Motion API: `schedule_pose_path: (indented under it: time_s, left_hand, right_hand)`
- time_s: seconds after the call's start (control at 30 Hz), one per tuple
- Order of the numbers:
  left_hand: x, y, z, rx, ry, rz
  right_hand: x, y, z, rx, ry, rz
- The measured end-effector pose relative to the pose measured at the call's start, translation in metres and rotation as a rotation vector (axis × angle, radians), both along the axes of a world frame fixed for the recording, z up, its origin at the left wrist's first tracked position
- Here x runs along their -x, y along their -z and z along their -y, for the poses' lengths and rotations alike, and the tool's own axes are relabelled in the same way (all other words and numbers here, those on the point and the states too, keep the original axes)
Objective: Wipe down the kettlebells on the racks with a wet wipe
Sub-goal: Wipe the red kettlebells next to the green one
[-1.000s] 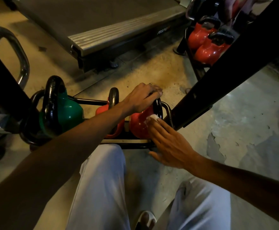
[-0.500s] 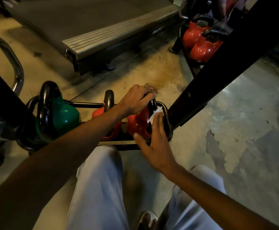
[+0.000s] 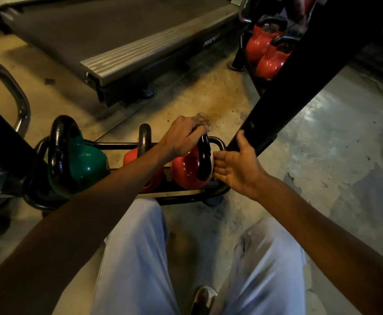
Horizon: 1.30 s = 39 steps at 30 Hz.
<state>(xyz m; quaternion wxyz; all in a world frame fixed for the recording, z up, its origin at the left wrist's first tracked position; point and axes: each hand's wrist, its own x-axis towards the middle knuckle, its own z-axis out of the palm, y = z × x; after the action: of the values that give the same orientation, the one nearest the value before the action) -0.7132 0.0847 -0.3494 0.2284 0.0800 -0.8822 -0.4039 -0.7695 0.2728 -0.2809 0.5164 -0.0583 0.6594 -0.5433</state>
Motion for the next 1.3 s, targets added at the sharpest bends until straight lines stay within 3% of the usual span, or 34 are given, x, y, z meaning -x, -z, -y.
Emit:
schedule_pose_path:
  time_s: [0.13, 0.27, 0.37, 0.43, 0.5, 0.7, 1.0, 1.3]
  left_hand:
    - [0.001, 0.000, -0.002, 0.014, -0.017, -0.006]
    - [0.001, -0.001, -0.003, 0.005, -0.016, 0.005]
    - [0.001, -0.001, -0.006, -0.024, -0.029, 0.015]
    - [0.001, -0.001, -0.007, -0.029, -0.037, 0.000]
    - [0.001, 0.000, -0.007, -0.025, -0.032, -0.023]
    - [0.001, 0.003, -0.005, -0.033, -0.035, -0.043]
    - [0.002, 0.006, -0.004, -0.022, -0.026, -0.028]
    - [0.003, 0.008, -0.004, -0.023, -0.019, -0.020]
  right_hand:
    - [0.008, 0.001, -0.005, 0.026, -0.018, -0.008]
    - [-0.007, 0.020, -0.013, -0.002, -0.162, -0.193]
    - [-0.028, 0.039, -0.021, 0.064, -0.130, -0.306]
    - [-0.045, 0.056, -0.026, 0.034, -0.242, -0.604]
    - [-0.067, 0.081, -0.034, -0.134, -0.481, -1.134]
    - [-0.083, 0.127, -0.039, -0.331, -0.442, -1.572]
    - [-0.049, 0.137, -0.063, -0.278, -0.737, -1.879]
    - [-0.054, 0.150, -0.063, -0.250, -0.668, -1.873]
